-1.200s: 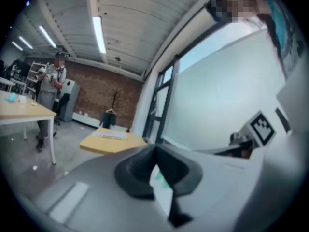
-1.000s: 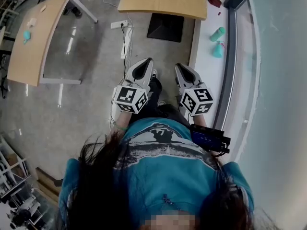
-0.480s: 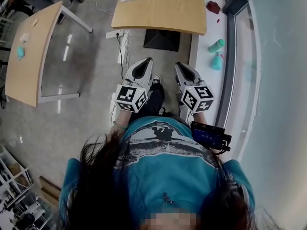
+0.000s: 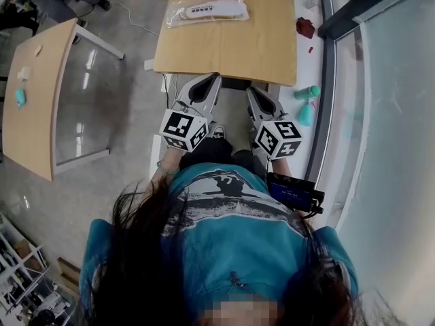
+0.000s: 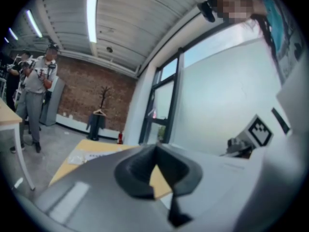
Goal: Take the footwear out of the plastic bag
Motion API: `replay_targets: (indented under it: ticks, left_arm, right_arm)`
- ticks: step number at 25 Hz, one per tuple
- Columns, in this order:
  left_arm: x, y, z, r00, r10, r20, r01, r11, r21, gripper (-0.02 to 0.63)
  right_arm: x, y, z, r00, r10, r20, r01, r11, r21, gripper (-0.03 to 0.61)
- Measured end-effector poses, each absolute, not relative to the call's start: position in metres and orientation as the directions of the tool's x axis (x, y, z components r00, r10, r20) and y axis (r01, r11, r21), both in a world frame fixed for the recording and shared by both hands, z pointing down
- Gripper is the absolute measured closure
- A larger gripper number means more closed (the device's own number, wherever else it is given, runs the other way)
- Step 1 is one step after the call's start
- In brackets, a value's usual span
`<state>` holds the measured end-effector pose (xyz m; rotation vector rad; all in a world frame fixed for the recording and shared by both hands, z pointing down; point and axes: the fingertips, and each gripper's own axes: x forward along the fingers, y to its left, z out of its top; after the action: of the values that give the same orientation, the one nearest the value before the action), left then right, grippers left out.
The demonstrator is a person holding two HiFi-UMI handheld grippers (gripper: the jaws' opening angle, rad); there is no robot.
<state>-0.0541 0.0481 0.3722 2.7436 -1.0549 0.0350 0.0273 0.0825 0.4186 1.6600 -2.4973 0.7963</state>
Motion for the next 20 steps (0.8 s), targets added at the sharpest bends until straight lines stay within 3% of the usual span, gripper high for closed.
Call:
replay_targets:
  ticks: [12,20]
  left_arm:
    - [-0.050,-0.028,0.401,0.692,-0.709,0.135,-0.714,-0.643,0.278,0.611]
    - [-0.027,-0.105,0.411,0.632,-0.760,0.149,-0.767,-0.587,0.260,0.611]
  right_arm:
    - [0.066,-0.001,0.432,-0.398,-0.850,0.346,-0.885,0.256,-0.388,0.545]
    - [0.103,-0.101,0.449,-0.477,-0.799,0.367,-0.847,0.305,-0.436,0.543]
